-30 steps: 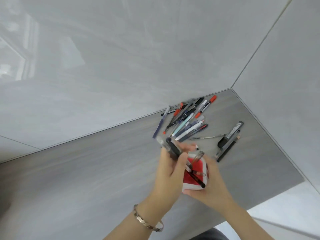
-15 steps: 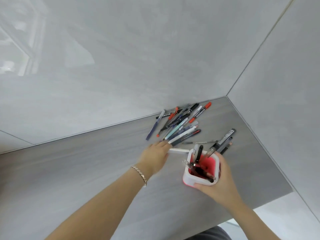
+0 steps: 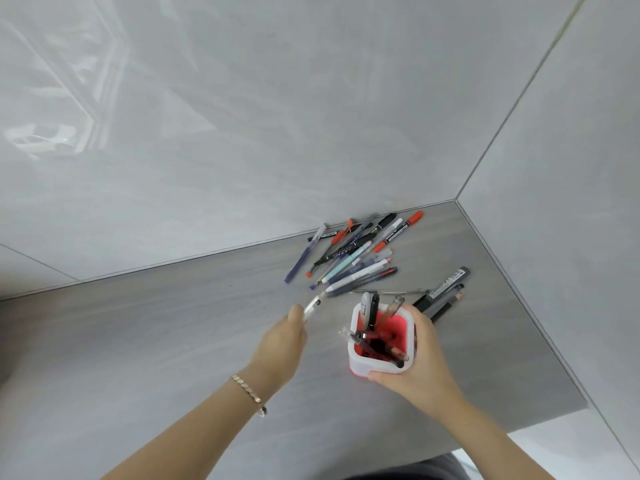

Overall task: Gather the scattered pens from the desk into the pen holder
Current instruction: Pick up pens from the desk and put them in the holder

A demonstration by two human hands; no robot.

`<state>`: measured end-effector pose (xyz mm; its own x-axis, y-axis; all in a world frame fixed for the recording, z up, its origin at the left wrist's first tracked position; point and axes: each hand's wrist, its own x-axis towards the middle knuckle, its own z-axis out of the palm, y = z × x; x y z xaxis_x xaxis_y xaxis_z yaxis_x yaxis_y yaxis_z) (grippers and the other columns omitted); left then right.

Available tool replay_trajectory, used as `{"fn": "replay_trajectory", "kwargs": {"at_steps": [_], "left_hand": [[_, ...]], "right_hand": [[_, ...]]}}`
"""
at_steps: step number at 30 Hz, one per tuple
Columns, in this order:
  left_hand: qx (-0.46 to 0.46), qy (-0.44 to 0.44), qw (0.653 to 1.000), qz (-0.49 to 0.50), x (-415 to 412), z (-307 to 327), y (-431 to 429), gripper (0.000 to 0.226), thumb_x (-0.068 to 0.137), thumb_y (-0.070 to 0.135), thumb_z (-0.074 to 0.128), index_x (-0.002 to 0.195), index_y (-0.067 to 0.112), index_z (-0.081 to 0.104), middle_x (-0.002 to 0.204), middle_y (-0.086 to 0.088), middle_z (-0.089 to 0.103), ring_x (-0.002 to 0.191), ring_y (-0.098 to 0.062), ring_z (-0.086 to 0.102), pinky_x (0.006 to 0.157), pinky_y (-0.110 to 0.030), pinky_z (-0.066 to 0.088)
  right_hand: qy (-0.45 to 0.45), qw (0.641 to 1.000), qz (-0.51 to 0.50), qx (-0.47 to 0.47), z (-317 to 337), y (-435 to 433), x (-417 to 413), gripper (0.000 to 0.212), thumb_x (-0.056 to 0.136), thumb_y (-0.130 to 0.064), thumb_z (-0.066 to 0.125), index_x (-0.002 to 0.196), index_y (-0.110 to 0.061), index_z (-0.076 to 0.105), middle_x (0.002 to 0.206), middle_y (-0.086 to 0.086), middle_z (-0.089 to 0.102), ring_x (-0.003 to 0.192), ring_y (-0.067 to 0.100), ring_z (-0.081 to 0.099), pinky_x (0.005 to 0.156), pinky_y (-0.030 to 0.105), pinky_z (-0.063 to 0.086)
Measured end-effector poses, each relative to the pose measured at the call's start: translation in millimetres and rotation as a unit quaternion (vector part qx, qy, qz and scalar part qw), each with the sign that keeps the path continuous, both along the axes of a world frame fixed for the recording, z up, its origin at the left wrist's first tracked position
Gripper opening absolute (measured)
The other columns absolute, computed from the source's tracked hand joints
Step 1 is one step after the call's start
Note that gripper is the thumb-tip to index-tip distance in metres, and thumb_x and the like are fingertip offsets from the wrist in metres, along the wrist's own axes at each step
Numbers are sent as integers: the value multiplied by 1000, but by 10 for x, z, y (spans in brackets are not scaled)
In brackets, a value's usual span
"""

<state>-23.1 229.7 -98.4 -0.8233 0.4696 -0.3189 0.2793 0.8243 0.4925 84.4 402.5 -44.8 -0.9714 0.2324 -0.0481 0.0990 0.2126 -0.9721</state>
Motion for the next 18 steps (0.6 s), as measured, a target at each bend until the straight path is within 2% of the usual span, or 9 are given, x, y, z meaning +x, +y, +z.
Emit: {"fn": "replay_trajectory", "kwargs": {"at_steps": [2, 4, 6, 7, 10, 12, 14, 16, 18], "left_hand": [[228, -77, 958, 156, 122, 296, 15, 14, 96, 12, 33, 93, 21, 43, 68, -2, 43, 62, -17, 43, 58, -24, 39], [407, -99, 878, 230, 207, 604, 109, 22, 95, 7, 38, 87, 24, 49, 69, 5, 50, 68, -10, 50, 59, -11, 43], [494, -125, 832, 218, 283, 802, 228, 25, 92, 2, 42, 81, 21, 53, 67, 11, 59, 72, -6, 56, 61, -11, 45], [510, -140, 824, 204, 316, 846, 286, 25, 91, 0, 44, 79, 20, 55, 68, 11, 63, 73, -6, 58, 63, -13, 47], [490, -170, 835, 184, 422, 795, 422, 31, 86, -5, 52, 74, 23, 61, 79, 4, 69, 78, -11, 64, 70, -20, 52], [437, -131, 875, 160, 482, 698, 456, 40, 82, -9, 53, 76, 30, 62, 84, 3, 68, 81, -14, 65, 74, -23, 52], [402, -90, 905, 102, 503, 625, 422, 55, 80, -8, 54, 93, 46, 53, 84, 17, 65, 82, -10, 64, 74, -21, 53], [373, 11, 927, 42, 484, 584, 351, 69, 82, 1, 55, 110, 60, 32, 95, 32, 55, 87, -7, 62, 73, -18, 52], [321, 155, 934, -25, 424, 527, 289, 60, 83, 13, 52, 123, 48, 26, 109, 25, 49, 90, -7, 61, 66, -23, 53]], "right_hand": [[0, 1000, 8, -4, -39, -44, -10, 52, 51, 3, 83, 85, -29, 61, 90, -23, 67, 79, -6, 64, 66, 4, 47], [-5, 1000, 21, -4, -110, -98, -25, 56, 52, 11, 81, 85, -28, 58, 90, -31, 65, 78, -14, 61, 65, 1, 45], [-23, 999, 31, 12, -199, -145, -24, 64, 51, 3, 83, 95, -33, 53, 99, -32, 61, 92, -14, 56, 76, 6, 48], [-38, 998, 29, 28, -250, -168, -33, 73, 50, -9, 85, 105, -40, 48, 106, -31, 54, 103, -8, 52, 87, 16, 49], [-76, 995, 23, 53, -419, -184, -30, 90, 47, -24, 85, 119, -47, 36, 123, -13, 43, 118, 11, 46, 98, 40, 48], [-90, 994, 22, 55, -460, -179, -27, 92, 48, -28, 86, 124, -38, 36, 125, -6, 43, 118, 14, 47, 96, 42, 49], [-94, 994, 24, 59, -506, -162, -14, 92, 50, -30, 85, 126, -35, 34, 126, -5, 43, 118, 13, 47, 97, 42, 49], [-89, 994, 23, 58, -538, -150, 6, 91, 50, -27, 86, 124, -38, 34, 126, -8, 42, 119, 12, 46, 98, 40, 48], [-74, 995, 19, 65, -539, -153, 13, 90, 50, -26, 85, 121, -46, 33, 125, -11, 41, 118, 8, 44, 97, 30, 46]]}}
